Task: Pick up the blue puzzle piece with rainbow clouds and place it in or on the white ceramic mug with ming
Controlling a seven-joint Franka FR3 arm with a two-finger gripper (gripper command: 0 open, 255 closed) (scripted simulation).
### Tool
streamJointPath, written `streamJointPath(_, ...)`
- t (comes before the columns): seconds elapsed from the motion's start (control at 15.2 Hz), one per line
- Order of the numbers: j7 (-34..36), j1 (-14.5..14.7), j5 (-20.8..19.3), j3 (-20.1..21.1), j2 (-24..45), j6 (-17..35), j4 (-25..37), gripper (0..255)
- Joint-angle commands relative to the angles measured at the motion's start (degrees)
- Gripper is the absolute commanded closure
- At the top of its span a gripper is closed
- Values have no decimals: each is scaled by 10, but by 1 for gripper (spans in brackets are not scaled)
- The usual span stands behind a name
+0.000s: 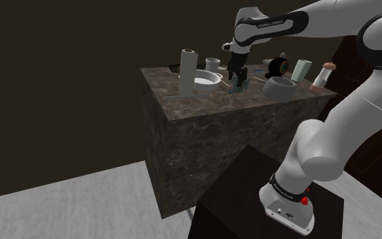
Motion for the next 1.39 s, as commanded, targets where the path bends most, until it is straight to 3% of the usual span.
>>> streamJointPath(0.0, 0, 0, 0, 0, 0, 0, 0, 255)
streamJointPath(0.59, 0, 0, 0, 0, 0, 0, 0, 255)
streamJointPath(1.32, -7, 4, 4, 11, -5, -84, 80, 255)
